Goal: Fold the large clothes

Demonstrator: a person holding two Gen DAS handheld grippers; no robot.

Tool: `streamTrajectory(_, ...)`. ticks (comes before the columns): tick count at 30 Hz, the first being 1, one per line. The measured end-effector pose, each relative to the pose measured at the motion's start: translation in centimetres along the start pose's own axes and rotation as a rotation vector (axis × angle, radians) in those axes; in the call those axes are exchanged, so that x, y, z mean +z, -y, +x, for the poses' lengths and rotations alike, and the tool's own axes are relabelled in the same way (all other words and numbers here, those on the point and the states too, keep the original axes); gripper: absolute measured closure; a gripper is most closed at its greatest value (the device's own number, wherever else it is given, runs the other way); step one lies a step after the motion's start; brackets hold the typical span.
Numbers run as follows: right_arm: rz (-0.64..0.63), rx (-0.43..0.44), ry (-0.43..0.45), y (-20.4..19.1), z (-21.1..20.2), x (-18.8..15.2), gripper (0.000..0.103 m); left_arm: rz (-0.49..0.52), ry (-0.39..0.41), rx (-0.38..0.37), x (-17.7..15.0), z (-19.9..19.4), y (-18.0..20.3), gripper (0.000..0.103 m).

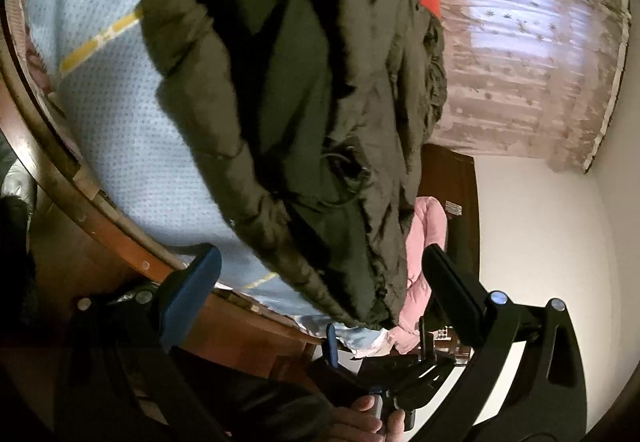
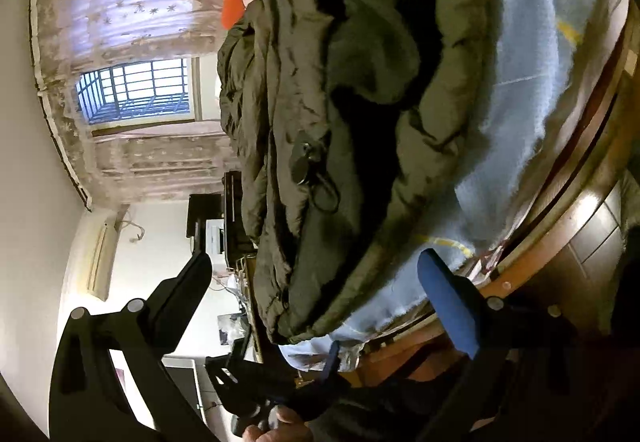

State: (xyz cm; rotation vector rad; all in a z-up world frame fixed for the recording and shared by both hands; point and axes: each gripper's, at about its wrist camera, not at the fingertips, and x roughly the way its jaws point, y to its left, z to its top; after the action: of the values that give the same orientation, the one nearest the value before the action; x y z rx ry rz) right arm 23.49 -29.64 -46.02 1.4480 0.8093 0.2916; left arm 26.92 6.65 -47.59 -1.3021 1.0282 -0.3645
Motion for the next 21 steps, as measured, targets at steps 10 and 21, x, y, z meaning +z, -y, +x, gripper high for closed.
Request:
streamTrajectory(10,-0.022,0.092,0.018,-2.3,0.5,0.4,0.001,0.039,0.008,-0.032,0.3,-0.8,1.4,0.002)
streamTrajectory(21,-0.035,0.148,0.022,-3.8,0.3,0.5,0.001,0.056,0.002,-0.024,0.8,0.9,2.1,0.002)
